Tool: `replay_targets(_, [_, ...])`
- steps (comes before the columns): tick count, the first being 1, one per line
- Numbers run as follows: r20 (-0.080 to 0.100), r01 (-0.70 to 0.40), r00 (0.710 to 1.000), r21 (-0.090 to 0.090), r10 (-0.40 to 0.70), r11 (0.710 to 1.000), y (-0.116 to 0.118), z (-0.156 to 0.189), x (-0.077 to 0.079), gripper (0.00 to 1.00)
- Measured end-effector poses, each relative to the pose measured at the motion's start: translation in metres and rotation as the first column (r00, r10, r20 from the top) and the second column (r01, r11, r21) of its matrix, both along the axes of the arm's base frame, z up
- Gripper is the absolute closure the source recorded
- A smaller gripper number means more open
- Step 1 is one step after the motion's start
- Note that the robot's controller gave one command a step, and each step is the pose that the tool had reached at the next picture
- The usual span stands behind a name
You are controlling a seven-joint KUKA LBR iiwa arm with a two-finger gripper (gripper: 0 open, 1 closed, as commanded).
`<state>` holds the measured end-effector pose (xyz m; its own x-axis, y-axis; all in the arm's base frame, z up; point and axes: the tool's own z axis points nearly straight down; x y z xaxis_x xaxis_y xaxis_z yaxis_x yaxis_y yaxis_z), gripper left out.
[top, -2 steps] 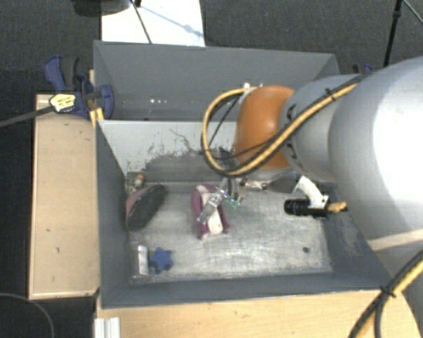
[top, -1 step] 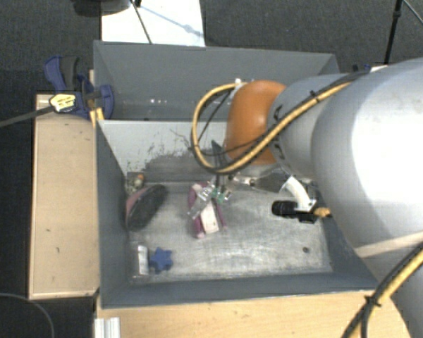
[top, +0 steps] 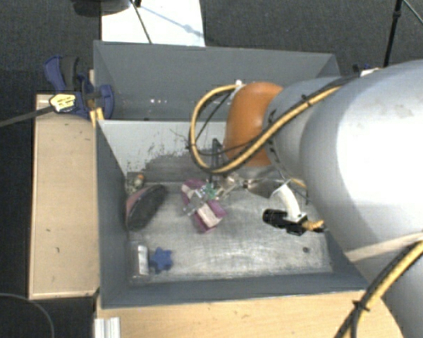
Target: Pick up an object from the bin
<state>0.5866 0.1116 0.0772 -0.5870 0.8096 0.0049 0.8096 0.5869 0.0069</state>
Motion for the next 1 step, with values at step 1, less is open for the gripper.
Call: replay_targets(1, [0.000,-0.006,1.000,0.001,0.006,1.000,0.0021,-0.0012,-0.0007,1.00])
